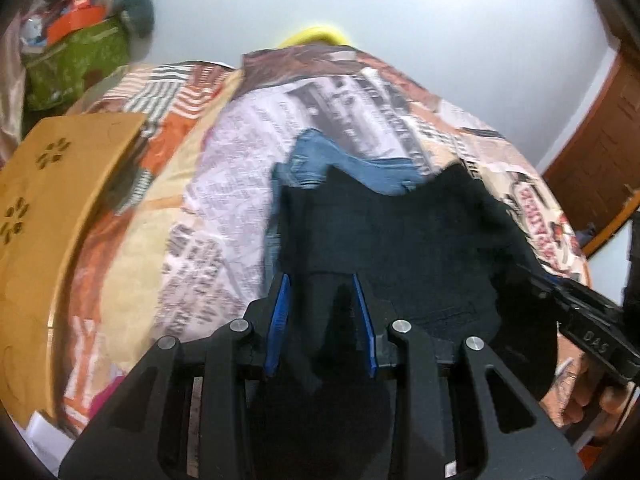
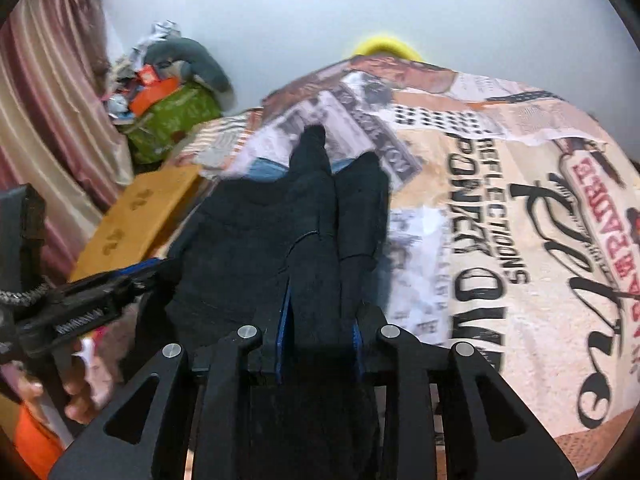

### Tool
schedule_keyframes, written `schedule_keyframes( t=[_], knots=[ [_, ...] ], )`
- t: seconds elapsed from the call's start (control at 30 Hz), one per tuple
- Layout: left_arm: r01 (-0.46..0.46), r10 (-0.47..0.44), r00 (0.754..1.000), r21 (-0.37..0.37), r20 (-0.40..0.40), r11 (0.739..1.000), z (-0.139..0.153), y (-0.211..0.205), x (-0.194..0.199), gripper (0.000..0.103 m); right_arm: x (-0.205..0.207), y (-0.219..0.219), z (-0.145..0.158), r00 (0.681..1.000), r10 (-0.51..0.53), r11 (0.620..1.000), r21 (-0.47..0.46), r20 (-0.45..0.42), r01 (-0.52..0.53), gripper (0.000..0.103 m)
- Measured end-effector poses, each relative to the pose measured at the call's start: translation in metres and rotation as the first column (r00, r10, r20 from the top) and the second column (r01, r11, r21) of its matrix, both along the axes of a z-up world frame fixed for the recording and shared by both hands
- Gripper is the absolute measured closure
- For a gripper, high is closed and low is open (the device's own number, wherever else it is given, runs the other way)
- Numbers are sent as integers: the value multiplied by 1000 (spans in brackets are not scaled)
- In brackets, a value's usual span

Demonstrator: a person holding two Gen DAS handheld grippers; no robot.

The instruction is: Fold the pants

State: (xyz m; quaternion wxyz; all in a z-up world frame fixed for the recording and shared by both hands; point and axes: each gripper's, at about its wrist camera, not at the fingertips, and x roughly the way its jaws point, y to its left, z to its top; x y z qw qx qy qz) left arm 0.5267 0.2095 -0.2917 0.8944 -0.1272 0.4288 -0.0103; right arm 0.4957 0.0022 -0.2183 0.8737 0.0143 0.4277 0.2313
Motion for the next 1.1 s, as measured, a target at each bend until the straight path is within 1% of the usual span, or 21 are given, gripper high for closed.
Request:
schedule_keyframes(
  t=[0.03,0.07,0.13,0.23,0.3,0.4,0.57,0.63,0.7,0.73,0.87,0.93,1.0,1.03,1.1],
  knots=[
    [-15,15,1000,16,-3,1000,1,2,-2,71,0,-1,-1,1000,-6,1000,-16,-4,6,78],
    [-24,24,1000,23,-2,999,3,3,-6,71,0,-4,-1,1000,-10,1000,-30,-17,10,71],
    [-25,25,1000,27,2,999,10,5,-12,71,-3,-9,1,1000,-2,999,-35,-23,1,63],
    [-20,20,1000,48,19,999,27,2,-24,71,-17,-11,14,999,28,997,-75,18,-27,58],
    [-6,3,999,85,40,996,44,-6,-35,71,-31,-12,29,997,59,993,-102,50,-54,57],
    [18,-30,996,153,78,988,73,-25,-55,71,-48,-14,50,991,85,992,-104,101,-75,57],
    [44,-84,982,228,170,973,129,-58,-98,70,-94,-23,105,972,97,995,-45,213,-90,57],
    [38,-93,972,249,217,968,155,-71,-123,69,-115,-29,130,960,96,995,-15,263,-95,57],
    [32,-97,965,259,245,965,174,-79,-140,69,-137,-37,154,947,94,994,18,307,-105,57],
    [25,-97,959,262,265,965,187,-84,-152,69,-145,-40,160,942,92,994,28,323,-107,57],
    [24,-97,934,212,343,977,228,-94,-197,69,-191,-59,204,911,69,989,95,406,-117,57],
    [23,-99,914,195,393,980,250,-99,-227,69,-215,-70,223,893,57,984,124,447,-125,57],
    [17,-101,898,196,429,981,264,-104,-250,69,-235,-77,237,877,47,981,142,479,-130,57],
    [10,-101,884,196,456,981,275,-106,-267,69,-248,-81,246,867,42,979,153,497,-135,57],
    [7,-103,865,194,491,981,287,-110,-291,69,-266,-86,255,852,39,976,164,523,-145,57]
  ],
)
